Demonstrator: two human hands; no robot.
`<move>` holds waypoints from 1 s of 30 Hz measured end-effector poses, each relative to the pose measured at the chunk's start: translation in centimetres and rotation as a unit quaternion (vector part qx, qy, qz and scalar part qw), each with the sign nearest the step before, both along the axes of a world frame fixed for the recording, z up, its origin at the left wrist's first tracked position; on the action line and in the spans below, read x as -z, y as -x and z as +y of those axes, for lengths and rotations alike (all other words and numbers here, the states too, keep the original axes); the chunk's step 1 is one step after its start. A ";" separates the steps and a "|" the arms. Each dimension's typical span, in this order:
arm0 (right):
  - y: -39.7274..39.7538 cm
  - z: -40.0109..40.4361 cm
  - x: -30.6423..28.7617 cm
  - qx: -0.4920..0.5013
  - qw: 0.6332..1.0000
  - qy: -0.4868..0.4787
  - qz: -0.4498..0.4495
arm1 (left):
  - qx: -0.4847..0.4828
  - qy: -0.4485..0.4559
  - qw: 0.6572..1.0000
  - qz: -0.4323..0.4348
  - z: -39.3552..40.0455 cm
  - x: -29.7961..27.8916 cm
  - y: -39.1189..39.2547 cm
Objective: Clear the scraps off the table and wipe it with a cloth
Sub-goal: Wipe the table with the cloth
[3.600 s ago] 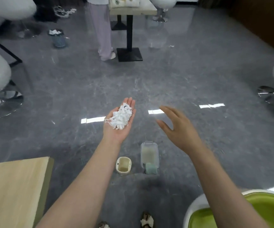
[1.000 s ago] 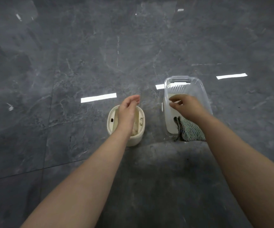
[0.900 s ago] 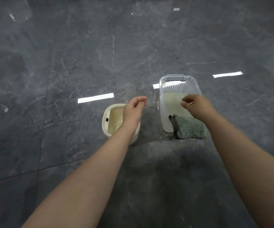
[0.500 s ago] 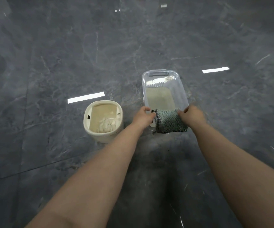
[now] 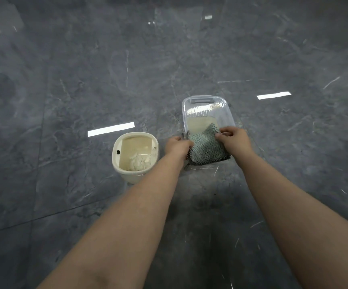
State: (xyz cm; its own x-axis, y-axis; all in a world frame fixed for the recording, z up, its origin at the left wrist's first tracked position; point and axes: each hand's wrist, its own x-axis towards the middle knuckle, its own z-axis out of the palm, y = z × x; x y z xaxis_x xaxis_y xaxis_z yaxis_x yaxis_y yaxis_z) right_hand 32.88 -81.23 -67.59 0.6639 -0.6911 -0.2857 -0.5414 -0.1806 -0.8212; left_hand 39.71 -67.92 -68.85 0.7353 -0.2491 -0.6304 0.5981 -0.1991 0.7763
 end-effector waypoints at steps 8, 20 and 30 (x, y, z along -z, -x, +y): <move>-5.5 2.7 -7.7 0.021 0.982 -0.005 -0.189 | -0.087 0.088 0.985 -0.117 2.4 -8.5 -5.3; -15.5 6.9 -31.8 -0.036 0.921 0.034 -0.386 | -0.128 0.135 0.915 -0.359 7.2 -33.2 -14.0; -16.9 13.8 -58.3 -0.099 0.886 0.029 -0.453 | -0.184 0.129 0.878 -0.423 14.6 -59.2 -14.5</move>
